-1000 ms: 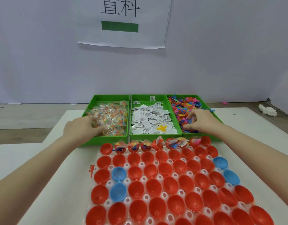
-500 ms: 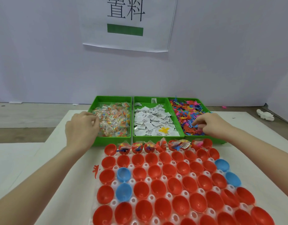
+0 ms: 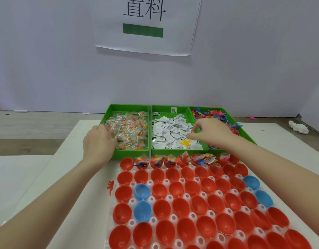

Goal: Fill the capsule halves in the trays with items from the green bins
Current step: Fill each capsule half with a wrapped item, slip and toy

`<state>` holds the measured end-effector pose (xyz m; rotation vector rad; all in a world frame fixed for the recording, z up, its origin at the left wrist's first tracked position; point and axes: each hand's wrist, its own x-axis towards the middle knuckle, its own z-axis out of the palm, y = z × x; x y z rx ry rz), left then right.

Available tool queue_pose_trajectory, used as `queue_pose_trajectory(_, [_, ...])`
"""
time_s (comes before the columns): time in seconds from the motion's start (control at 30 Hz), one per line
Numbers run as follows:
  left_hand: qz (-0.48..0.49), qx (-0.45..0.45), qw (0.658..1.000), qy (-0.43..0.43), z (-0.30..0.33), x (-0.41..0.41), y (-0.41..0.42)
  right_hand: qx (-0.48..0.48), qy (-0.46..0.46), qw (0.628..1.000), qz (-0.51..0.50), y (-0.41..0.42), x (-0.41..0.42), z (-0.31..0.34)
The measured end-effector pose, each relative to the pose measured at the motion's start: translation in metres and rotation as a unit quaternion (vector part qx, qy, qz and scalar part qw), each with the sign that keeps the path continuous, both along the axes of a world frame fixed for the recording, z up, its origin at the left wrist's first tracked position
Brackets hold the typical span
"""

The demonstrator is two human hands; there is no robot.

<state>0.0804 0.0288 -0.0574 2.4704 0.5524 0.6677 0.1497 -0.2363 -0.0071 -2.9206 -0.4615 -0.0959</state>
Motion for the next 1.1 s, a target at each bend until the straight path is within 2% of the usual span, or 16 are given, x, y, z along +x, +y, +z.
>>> queue_pose_trajectory(0.1, [-0.002, -0.070, 0.994, -0.089, 0.005, -0.004, -0.005, -0.089, 0.035, 0.995, -0.007, 0.015, -0.003, -0.004])
queue_pose_trajectory(0.23, [-0.008, -0.088, 0.988, -0.129, 0.013, -0.008, -0.006, -0.083, 0.065, 0.994, -0.028, 0.019, -0.003, -0.010])
queue_pose_trajectory(0.33, [-0.016, -0.138, 0.983, -0.123, 0.018, -0.009, -0.007, -0.061, 0.066, 0.995, -0.045, 0.017, -0.001, -0.012])
queue_pose_trajectory(0.5, [-0.039, -0.160, 0.982, -0.095, 0.018, -0.013, -0.011, -0.125, 0.044, 0.989, -0.064, 0.010, -0.003, -0.009])
queue_pose_trajectory(0.6, [-0.048, -0.252, 0.964, -0.068, 0.019, -0.013, -0.011, -0.134, 0.028, 0.988, -0.073, 0.010, -0.003, -0.010])
queue_pose_trajectory(0.7, [-0.046, -0.407, 0.911, -0.057, 0.022, -0.010, -0.012, -0.106, 0.011, 0.990, -0.087, 0.012, -0.004, -0.008])
queue_pose_trajectory(0.77, [-0.045, -0.469, 0.881, -0.053, 0.027, -0.009, -0.014, -0.073, 0.001, 0.994, -0.087, 0.010, -0.004, -0.005])
queue_pose_trajectory(0.97, [-0.031, -0.520, 0.853, -0.018, 0.038, -0.011, -0.021, 0.057, -0.025, 0.997, -0.036, 0.005, -0.004, 0.000])
queue_pose_trajectory(1.1, [-0.006, -0.556, 0.831, 0.017, 0.051, -0.016, -0.027, 0.099, -0.111, 0.989, -0.024, 0.002, -0.008, 0.000])
